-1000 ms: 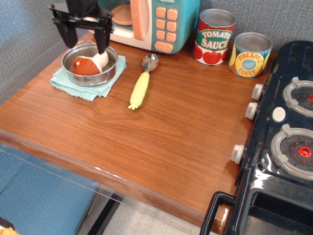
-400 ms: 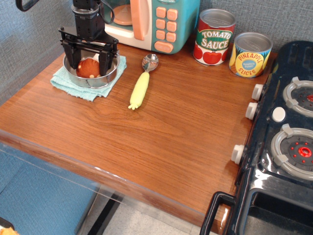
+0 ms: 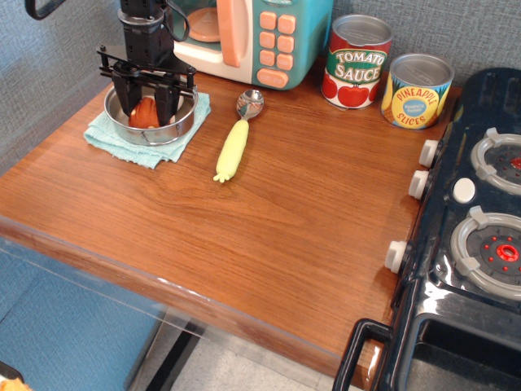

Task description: Place the mushroom vertically to the right side of the spatula

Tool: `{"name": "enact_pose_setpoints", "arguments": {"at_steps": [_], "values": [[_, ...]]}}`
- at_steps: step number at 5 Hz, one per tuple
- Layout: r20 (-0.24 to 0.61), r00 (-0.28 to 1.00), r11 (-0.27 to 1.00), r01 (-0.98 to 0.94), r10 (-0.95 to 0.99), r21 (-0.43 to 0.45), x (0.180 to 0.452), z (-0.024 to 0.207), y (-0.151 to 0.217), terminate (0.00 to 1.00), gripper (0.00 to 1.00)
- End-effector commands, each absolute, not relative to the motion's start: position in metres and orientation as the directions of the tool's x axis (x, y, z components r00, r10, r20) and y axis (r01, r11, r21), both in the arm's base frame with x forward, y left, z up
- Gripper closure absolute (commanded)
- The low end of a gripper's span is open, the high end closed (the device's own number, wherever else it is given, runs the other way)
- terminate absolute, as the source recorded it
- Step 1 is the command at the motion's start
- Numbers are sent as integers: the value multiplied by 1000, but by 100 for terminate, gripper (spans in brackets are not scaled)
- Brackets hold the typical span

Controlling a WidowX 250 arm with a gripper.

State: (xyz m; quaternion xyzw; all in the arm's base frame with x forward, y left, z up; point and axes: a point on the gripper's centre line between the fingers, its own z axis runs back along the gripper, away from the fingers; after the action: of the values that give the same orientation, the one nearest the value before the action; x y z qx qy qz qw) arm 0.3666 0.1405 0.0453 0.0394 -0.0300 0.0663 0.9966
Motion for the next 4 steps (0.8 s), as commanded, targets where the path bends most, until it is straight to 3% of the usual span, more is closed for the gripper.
{"name": "enact_pose_setpoints", "arguments": {"at_steps": [1,2,4], "values": [[226,972,991,-95,71,98,364,117,117,0,100],[248,968,998,31,-45,62,367,127,69,0,100],[140,971,981,194,-193,7,373,103,-24,0,100]]}}
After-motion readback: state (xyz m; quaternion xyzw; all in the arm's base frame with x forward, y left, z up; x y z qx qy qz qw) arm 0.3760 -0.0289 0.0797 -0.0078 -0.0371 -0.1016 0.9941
